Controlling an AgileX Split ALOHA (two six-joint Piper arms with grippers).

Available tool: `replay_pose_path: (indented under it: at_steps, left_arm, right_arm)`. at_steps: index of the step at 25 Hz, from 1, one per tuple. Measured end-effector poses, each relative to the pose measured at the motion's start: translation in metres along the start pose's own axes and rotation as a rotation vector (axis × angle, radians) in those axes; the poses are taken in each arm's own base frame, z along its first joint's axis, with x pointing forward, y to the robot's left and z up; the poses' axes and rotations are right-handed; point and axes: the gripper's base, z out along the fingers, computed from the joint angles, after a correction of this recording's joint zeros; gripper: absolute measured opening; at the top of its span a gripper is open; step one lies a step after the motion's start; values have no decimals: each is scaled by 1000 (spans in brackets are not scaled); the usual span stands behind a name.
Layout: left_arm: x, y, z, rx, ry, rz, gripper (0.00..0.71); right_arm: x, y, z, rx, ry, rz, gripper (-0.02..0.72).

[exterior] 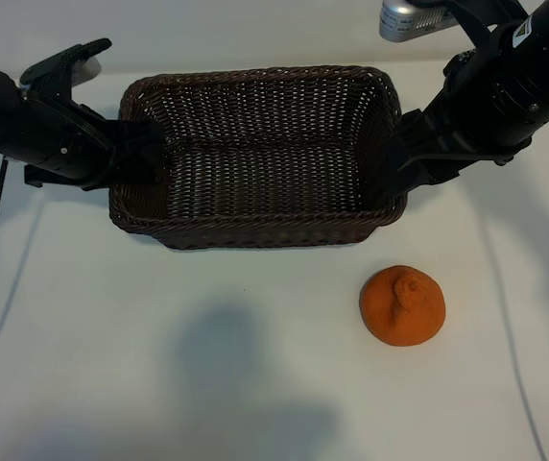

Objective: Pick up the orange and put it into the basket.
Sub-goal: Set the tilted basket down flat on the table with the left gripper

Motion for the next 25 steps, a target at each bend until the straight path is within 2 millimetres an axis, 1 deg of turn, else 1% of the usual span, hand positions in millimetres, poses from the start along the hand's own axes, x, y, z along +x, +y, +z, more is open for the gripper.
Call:
replay_pose_path:
  at_steps: [5,8,11,23,25]
  left_arm:
    - [4,6,21,-14,56,-17,150]
    - [6,7,29,-17,80,-16,150]
    - [7,4,30,-16,78,-7,150]
    - [6,3,30,-18,70,-7,150]
    - [6,3,30,-17,72,-7,168]
  right_arm:
    - [0,0,0,0,0,0,575]
    - [0,0,0,0,0,0,575]
    - [0,0,0,0,0,0,575]
    - [0,0,0,0,0,0,575]
    - [0,0,0,0,0,0,575]
